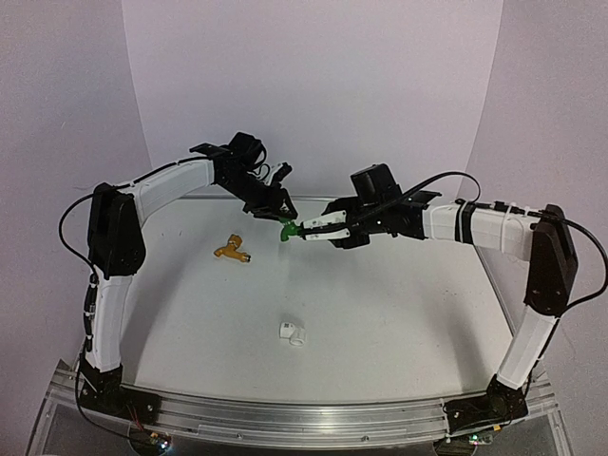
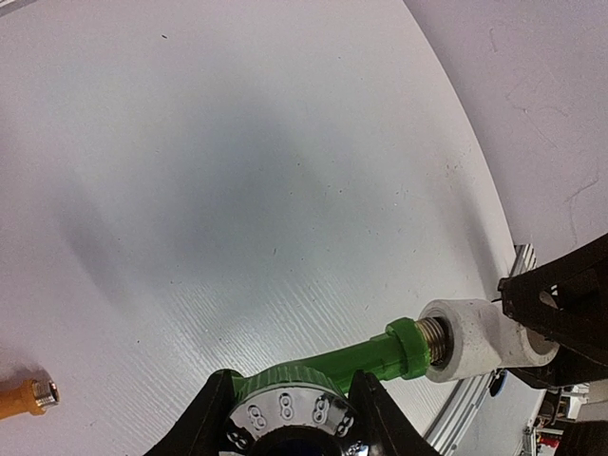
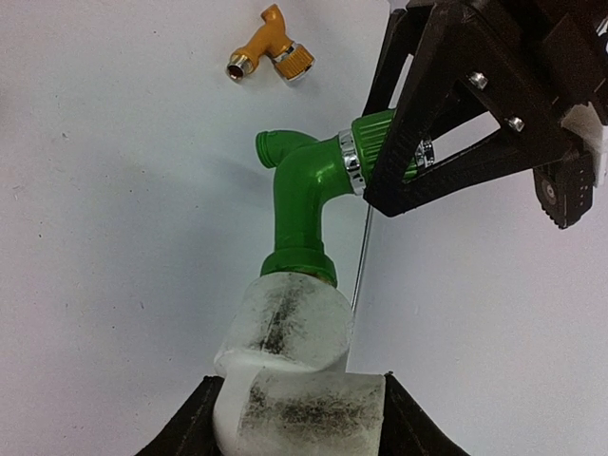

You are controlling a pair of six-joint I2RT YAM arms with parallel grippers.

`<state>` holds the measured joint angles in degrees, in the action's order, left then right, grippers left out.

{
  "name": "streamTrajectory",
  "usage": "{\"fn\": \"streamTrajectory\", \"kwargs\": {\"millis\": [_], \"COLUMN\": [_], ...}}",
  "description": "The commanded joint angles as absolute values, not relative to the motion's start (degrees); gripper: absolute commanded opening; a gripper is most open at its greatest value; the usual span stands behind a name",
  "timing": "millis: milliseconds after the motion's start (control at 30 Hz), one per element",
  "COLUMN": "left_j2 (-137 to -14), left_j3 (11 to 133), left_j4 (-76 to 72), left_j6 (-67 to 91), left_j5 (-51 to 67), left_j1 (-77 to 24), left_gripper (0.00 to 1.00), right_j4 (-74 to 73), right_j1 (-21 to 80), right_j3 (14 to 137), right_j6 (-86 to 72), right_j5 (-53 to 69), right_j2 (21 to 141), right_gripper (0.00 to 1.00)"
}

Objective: Install the water faucets
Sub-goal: Place the water faucet at the center of the board.

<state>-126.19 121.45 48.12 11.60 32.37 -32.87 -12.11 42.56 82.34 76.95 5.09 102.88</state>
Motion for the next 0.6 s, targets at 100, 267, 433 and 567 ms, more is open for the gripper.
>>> {"fn": "streamTrajectory", "kwargs": {"millis": [100,267,433,567], "left_j2": [-123.55,-122.86,-121.66,-121.05], "left_j3": [121.57,120.32,118.39,117.44], "left_j4": [48.02,48.16,48.58,49.5], "left_j6": [10.88,9.52,6.76,3.59], "left_j5": [34.48,35.48,38.16,42.58], "left_j1": [-33.35,-33.57,-33.62,-33.58], "left_gripper": [0.0,0.0,0.0,0.0], "right_j4": [-9.05,-7.81,-6.33,-6.26], "right_j1": [44.27,44.38,44.21,44.21], "right_j3": [87.21,88.2,87.11,85.12], "right_j6": [76.99,76.5,78.06,78.86], "right_j5": [7.8,7.4,6.72,9.59], "right_j2": [104.83,105.93,105.66,103.71], "right_gripper": [0.0,0.0,0.0,0.0]}}
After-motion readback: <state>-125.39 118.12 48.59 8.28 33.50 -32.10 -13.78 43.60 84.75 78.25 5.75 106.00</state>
